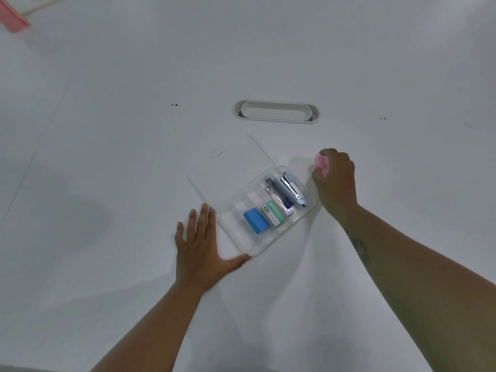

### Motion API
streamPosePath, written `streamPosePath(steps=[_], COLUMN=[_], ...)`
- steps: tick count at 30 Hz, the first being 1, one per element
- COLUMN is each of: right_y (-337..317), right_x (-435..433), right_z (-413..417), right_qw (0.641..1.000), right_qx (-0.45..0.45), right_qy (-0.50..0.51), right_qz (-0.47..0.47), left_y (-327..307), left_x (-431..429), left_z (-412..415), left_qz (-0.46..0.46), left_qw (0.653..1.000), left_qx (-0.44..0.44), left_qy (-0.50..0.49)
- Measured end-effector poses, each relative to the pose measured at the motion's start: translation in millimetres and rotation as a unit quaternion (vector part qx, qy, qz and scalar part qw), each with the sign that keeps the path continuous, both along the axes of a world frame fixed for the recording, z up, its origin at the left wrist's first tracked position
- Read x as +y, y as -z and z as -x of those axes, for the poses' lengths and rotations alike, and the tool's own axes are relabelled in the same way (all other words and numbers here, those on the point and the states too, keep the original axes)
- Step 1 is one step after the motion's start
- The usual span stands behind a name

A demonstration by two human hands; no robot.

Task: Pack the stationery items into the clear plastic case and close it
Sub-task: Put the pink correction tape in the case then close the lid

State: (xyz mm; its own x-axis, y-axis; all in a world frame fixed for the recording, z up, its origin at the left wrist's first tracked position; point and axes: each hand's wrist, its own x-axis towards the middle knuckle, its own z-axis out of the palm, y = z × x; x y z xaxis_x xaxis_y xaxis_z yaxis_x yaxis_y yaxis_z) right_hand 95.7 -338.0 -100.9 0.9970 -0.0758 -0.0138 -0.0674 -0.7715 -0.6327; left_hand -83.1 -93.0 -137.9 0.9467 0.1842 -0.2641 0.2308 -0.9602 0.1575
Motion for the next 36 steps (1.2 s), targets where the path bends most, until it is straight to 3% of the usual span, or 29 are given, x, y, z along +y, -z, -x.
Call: streamPosePath(steps=[13,19,30,34,36], right_y=[-20,-10,2,5,9], right_x=[83,110,116,107,101], right_z=[119,154,164,162,158], right_qw=[0.983,0.985,0.993,0.984,0.97], right_qx=[0.018,-0.023,-0.027,-0.067,-0.057], right_qy=[-0.117,-0.163,-0.117,-0.123,-0.173], right_qz=[-0.137,-0.055,0.02,0.107,0.162], left_y=[6,10,11,10,10], left_x=[46,53,63,60,57], left_z=[27,35,40,40,37], left_qz=[-0.006,0.002,0.03,0.048,0.049], left_qw=[0.996,0.995,0.994,0.995,0.995], left_qx=[-0.064,-0.071,-0.063,-0.066,-0.068], left_qy=[0.061,0.067,0.08,0.062,0.045])
